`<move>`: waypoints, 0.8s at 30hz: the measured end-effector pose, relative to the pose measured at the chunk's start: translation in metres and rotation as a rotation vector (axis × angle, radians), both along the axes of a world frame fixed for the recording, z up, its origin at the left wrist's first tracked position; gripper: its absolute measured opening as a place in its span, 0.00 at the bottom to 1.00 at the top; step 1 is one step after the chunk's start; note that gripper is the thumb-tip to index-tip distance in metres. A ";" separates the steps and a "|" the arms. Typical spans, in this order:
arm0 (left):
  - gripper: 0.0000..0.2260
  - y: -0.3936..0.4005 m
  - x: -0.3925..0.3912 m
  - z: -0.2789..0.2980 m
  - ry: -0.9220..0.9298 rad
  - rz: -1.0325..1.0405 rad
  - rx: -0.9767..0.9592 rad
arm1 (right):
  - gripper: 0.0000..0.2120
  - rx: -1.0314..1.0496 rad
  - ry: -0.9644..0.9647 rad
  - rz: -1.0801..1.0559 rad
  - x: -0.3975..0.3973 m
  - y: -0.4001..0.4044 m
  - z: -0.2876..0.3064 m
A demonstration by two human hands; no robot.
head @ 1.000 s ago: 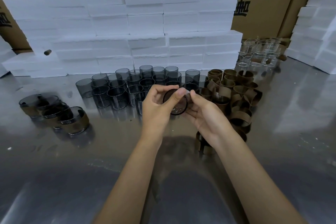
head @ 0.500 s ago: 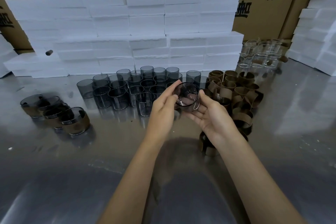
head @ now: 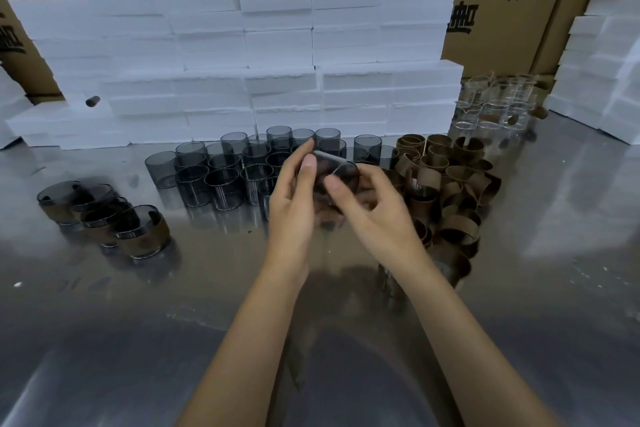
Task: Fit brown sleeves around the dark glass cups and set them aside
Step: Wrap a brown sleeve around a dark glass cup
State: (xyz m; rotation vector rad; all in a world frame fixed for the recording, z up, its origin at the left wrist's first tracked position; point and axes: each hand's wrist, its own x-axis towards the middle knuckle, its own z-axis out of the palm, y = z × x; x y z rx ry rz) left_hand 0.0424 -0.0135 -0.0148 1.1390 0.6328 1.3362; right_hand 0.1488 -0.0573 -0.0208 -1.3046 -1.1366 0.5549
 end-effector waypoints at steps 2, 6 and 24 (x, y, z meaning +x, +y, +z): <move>0.13 -0.001 0.001 0.000 -0.044 -0.128 -0.135 | 0.24 -0.006 -0.129 0.036 -0.001 -0.001 -0.003; 0.13 -0.001 0.002 0.000 -0.072 -0.238 -0.229 | 0.23 0.009 -0.252 -0.073 0.002 -0.003 -0.005; 0.24 0.007 -0.002 -0.012 -0.073 -0.220 -0.230 | 0.12 -0.165 -0.775 -0.695 0.061 -0.015 0.003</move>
